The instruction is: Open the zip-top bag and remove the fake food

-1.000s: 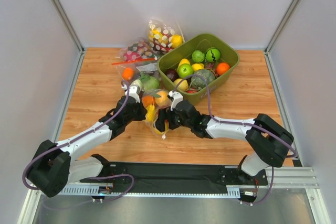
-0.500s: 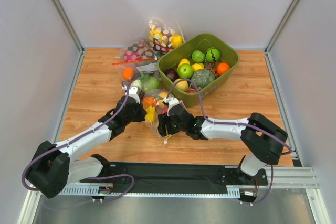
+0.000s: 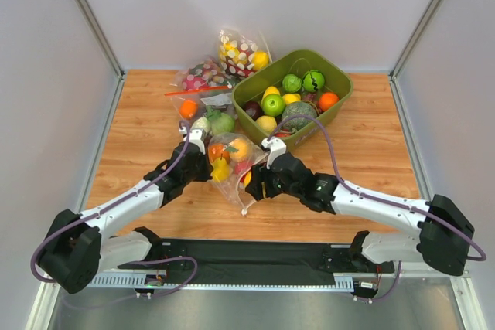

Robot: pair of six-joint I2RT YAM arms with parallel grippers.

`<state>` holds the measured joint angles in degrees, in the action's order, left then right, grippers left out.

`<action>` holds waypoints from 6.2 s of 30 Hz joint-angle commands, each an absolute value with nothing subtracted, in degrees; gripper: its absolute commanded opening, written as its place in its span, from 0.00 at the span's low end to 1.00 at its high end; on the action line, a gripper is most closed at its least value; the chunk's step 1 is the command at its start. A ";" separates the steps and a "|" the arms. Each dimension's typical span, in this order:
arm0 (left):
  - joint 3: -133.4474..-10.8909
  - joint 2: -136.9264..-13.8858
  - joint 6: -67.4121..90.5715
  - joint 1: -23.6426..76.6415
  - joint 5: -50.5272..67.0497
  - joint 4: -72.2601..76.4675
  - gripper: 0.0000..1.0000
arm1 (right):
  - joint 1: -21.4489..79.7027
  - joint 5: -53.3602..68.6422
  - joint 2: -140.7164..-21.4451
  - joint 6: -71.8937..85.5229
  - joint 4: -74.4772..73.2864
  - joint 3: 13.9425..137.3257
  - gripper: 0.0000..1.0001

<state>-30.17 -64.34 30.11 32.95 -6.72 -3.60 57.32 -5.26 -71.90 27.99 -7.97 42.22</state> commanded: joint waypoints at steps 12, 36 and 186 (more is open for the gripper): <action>-31.82 -61.61 27.42 32.87 -5.01 -6.77 0.00 | 43.52 -10.55 -55.02 16.80 -18.02 44.46 0.32; -31.64 -60.29 27.86 32.87 -0.44 -8.96 0.00 | 16.52 12.31 -105.64 13.27 -11.78 92.81 0.35; -32.26 -58.62 26.54 28.74 5.01 -9.49 0.00 | 9.50 3.36 -86.44 8.09 -11.87 77.16 0.31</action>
